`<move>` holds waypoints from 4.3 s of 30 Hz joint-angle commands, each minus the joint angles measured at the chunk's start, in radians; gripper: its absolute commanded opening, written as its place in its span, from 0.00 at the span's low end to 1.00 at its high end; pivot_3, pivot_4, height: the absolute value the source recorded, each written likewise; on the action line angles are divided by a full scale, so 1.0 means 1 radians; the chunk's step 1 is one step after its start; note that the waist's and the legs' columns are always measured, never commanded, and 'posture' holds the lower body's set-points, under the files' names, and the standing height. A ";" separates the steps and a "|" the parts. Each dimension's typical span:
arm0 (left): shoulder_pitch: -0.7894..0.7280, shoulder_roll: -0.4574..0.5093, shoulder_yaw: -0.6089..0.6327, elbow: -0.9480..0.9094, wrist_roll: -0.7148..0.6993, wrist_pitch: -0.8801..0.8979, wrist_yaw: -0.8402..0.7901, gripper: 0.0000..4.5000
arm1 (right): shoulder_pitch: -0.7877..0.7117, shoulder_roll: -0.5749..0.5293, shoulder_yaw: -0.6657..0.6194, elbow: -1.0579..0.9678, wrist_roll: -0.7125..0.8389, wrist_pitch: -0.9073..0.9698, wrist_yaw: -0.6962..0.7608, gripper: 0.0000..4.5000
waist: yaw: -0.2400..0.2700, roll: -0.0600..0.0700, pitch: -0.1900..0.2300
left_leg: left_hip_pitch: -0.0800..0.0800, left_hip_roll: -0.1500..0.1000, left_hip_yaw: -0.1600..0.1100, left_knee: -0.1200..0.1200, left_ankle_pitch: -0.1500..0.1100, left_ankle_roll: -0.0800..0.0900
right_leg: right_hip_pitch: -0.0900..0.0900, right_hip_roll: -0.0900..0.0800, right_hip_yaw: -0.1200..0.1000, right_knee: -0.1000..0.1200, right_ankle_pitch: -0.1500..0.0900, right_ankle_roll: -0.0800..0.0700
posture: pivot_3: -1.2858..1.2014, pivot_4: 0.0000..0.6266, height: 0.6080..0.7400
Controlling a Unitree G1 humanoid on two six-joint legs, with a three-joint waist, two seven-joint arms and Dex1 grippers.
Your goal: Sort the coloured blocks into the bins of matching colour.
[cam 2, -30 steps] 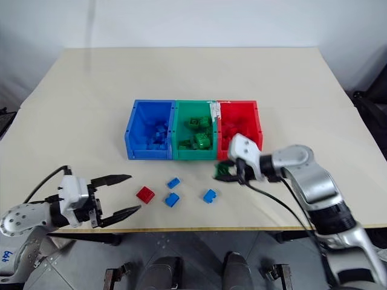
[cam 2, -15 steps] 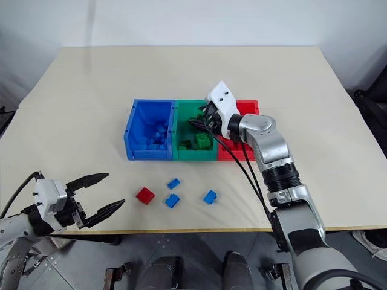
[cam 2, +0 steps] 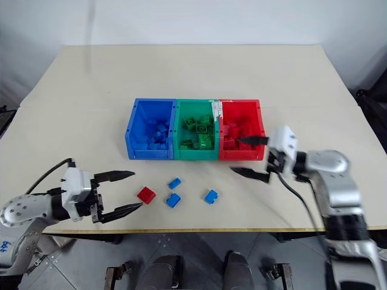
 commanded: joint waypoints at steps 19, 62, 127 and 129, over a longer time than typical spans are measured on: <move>0.113 0.019 0.057 0.018 0.037 -0.095 -0.027 1.00 | -0.282 0.120 0.495 0.043 -0.285 -0.091 0.130 0.99 | -0.007 0.000 0.000 | 0.000 0.001 0.000 0.004 -0.001 0.000 | 0.000 0.000 0.002 0.003 0.000 0.000 | 0.52 0.24 1.00; 0.365 -0.127 0.301 -0.088 -0.004 -0.073 0.198 1.00 | -0.637 0.551 0.283 0.170 -0.143 0.260 -0.399 1.00 | -0.026 -0.004 -0.002 | -0.002 0.002 0.001 0.002 -0.003 -0.002 | -0.007 0.001 0.002 0.008 0.000 -0.004 | 0.52 0.24 1.00; -0.240 -0.022 -0.382 -0.334 0.047 0.832 0.632 0.57 | 0.189 0.054 -0.027 -0.223 0.082 -0.059 -0.127 1.00 | 0.021 -0.004 -0.002 | 0.005 0.002 0.006 0.008 -0.004 -0.001 | 0.001 0.001 0.006 0.005 0.001 -0.001 | 0.52 0.24 1.00; -0.242 -0.024 -0.382 -0.333 0.049 0.834 0.624 0.43 | 0.188 0.055 -0.024 -0.226 0.082 -0.056 -0.130 1.00 | 0.021 -0.004 -0.002 | 0.005 0.002 0.006 0.008 -0.004 -0.001 | 0.001 0.001 0.006 0.005 0.001 -0.001 | 0.52 0.24 1.00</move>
